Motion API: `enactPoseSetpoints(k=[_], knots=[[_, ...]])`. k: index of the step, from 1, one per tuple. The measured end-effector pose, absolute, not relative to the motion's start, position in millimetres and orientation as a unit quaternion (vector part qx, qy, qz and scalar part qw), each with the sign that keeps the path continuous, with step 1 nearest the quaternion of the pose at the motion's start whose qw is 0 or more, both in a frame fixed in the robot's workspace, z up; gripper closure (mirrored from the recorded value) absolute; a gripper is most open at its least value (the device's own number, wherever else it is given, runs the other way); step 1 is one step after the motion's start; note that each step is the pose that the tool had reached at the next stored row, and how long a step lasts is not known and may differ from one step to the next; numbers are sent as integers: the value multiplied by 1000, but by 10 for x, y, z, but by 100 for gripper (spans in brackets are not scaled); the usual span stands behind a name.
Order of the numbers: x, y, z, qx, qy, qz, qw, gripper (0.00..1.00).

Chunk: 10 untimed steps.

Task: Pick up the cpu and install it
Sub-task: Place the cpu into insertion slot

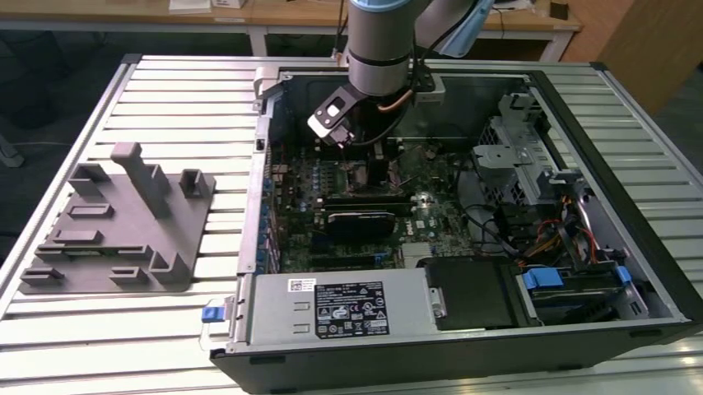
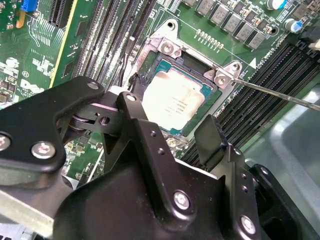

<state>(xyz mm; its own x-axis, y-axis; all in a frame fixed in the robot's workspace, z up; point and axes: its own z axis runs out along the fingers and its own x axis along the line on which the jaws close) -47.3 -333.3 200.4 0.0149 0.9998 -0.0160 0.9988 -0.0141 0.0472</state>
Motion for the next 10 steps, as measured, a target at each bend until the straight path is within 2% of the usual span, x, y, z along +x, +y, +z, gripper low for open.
enactPoseSetpoints(k=[2,3,4,6,7,10], knots=[[-473,-3333,2005,712,702,11,22,35],[-473,-3333,2005,712,702,11,22,41],[-473,-3333,2005,712,702,11,22,41],[-473,-3333,2006,712,702,11,22,53],[-473,-3333,2006,712,702,11,22,53],[-473,-3333,2007,712,702,11,22,65]])
